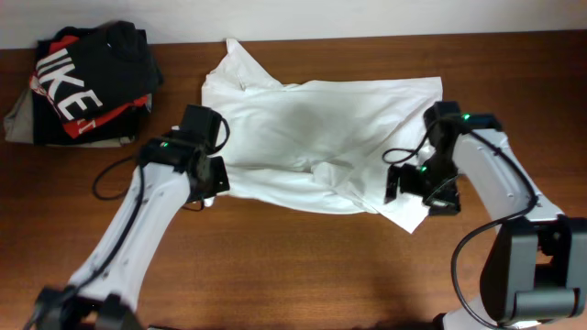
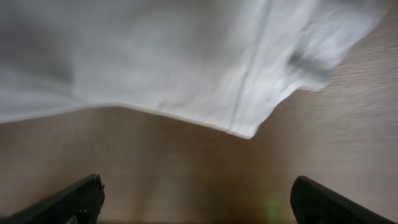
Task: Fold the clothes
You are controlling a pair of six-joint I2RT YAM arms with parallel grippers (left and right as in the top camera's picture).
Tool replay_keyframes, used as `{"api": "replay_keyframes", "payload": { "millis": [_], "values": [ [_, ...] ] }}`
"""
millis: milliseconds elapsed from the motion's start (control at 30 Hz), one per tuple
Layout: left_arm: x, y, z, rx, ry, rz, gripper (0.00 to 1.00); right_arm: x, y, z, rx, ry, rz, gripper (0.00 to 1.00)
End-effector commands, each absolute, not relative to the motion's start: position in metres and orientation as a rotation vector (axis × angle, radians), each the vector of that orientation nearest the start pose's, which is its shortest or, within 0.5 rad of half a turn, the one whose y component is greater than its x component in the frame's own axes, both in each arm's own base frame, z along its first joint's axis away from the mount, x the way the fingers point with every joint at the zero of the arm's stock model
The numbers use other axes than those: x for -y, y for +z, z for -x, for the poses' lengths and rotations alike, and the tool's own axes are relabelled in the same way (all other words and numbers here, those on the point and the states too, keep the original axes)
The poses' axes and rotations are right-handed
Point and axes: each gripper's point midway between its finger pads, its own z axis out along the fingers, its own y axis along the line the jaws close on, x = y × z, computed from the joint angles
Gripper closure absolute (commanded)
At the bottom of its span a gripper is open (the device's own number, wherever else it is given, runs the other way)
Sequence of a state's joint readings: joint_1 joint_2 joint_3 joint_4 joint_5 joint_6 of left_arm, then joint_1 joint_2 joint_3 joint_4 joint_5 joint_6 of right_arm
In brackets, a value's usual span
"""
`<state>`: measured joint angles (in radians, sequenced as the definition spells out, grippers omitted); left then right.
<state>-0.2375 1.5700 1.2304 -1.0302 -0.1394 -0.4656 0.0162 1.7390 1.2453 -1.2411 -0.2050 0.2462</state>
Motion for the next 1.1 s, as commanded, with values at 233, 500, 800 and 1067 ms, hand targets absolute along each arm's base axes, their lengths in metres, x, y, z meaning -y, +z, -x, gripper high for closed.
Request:
{"api": "replay_keyframes", "payload": {
  "millis": [233,500,800,1067],
  "values": [
    [0.043,0.127,-0.298,-2.9,0.125,0.388,0.99,-0.06,0.024,-0.233,-3.314,0.407,-0.356,0.01],
    [0.043,0.127,-0.298,-2.901,0.126,0.387,1.0,-0.057,0.009,-0.251,-3.221,0.371,-0.421,0.46],
    [0.036,0.168,-0.295,-2.783,0.115,0.376,1.0,-0.011,0.064,-0.3,-3.037,0.339,-0.575,0.96],
    [0.024,0.276,-0.258,-2.422,-0.05,0.382,1.0,0.084,0.218,-0.375,-2.56,0.277,-0.638,0.86]
  ]
}}
